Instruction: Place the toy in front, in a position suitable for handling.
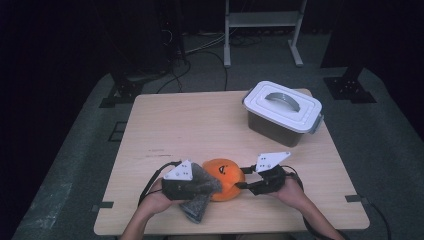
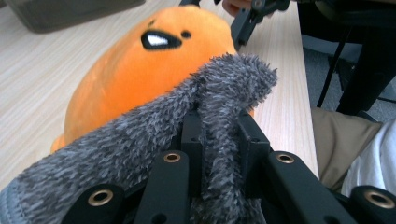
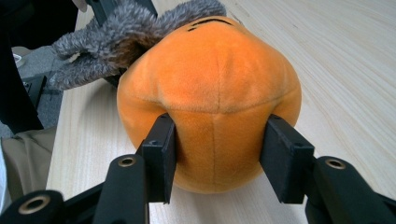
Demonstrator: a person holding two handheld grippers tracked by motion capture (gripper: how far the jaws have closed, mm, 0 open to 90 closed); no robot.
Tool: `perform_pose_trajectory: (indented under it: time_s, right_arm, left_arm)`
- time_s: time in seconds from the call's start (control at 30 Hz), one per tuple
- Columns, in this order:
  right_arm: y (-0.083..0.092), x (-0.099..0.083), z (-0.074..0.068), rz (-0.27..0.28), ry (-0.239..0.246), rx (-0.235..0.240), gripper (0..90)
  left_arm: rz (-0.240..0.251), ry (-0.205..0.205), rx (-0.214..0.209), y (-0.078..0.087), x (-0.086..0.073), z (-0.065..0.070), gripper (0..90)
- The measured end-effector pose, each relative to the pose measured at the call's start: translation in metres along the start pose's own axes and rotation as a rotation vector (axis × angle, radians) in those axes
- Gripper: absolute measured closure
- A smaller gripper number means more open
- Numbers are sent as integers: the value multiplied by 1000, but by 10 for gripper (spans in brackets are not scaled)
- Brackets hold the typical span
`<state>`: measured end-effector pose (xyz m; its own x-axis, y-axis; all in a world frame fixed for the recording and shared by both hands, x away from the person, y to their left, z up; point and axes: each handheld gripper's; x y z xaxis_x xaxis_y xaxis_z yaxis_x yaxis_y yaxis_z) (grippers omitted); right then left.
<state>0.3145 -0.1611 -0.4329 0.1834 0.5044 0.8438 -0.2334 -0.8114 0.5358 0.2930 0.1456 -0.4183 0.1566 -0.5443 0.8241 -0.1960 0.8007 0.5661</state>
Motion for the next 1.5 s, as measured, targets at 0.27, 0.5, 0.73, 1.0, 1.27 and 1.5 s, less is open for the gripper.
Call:
perform_pose_trajectory:
  time_s: [0.27,0.5,0.73,1.0,1.27,1.5]
  right_arm:
    - [0,3,-2,6,5,-6,494]
    - [-1,5,-4,4,14,-12,497]
    - [-2,6,-7,6,21,-6,498]
    - [-5,8,-13,-6,85,-2,498]
    - [-4,6,-13,-11,103,3,503]
    - [-3,2,-7,-24,81,8,498]
  left_arm:
    - [-2,-23,-3,-1,9,3,765]
    - [-1,-54,-18,-7,24,5,765]
    - [33,-70,-38,-9,40,7,765]
    - [42,-92,-18,-8,57,3,765]
    - [3,-44,44,0,46,-13,765]
    - [-4,13,43,2,25,-21,764]
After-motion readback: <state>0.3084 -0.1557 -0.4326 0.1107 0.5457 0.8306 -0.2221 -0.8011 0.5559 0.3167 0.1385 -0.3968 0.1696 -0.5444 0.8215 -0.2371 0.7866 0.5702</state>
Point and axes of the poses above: each handheld gripper's, and its own axes: y roughly backward along the jaws, x roughly out of its top, z roughly to its right, and after that the axes turned 1 degree about x, right-handed
